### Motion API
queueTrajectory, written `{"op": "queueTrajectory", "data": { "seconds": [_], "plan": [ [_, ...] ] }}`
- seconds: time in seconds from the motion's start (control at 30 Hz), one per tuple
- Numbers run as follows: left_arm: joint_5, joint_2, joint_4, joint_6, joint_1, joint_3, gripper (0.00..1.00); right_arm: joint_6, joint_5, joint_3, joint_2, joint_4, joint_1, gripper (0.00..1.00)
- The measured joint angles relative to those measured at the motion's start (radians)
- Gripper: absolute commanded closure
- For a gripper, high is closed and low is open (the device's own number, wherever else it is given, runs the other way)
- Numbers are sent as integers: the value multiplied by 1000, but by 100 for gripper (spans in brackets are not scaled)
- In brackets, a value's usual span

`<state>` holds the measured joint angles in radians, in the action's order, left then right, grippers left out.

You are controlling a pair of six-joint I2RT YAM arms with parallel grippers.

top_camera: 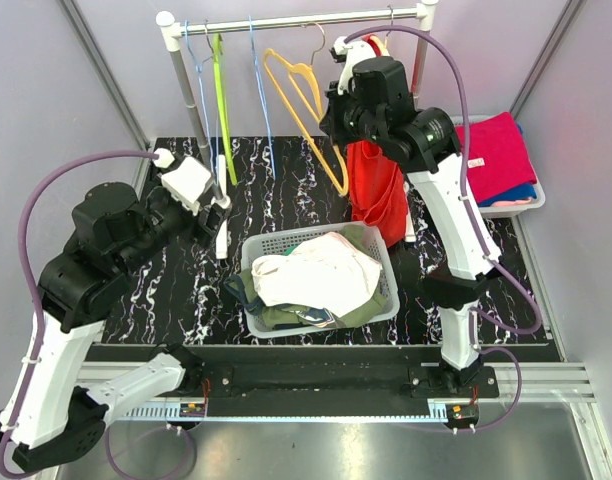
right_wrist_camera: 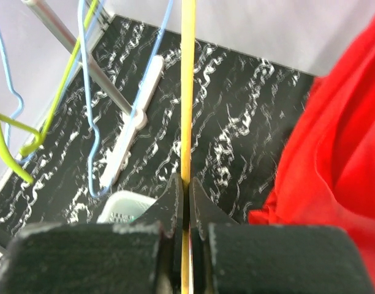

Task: Remove the tank top from the hanger
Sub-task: Place the hanger at the clothesline.

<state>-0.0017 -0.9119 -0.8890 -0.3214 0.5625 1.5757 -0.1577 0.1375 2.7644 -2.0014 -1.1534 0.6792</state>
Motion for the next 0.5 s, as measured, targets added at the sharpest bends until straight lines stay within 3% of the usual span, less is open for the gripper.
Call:
{"op": "queueTrajectory", "data": {
  "seconds": [0.5],
  "plan": [
    [13,56,2,-1,0,-41,19,-19,-106,0,-85,164,-93,100]
  ]
}}
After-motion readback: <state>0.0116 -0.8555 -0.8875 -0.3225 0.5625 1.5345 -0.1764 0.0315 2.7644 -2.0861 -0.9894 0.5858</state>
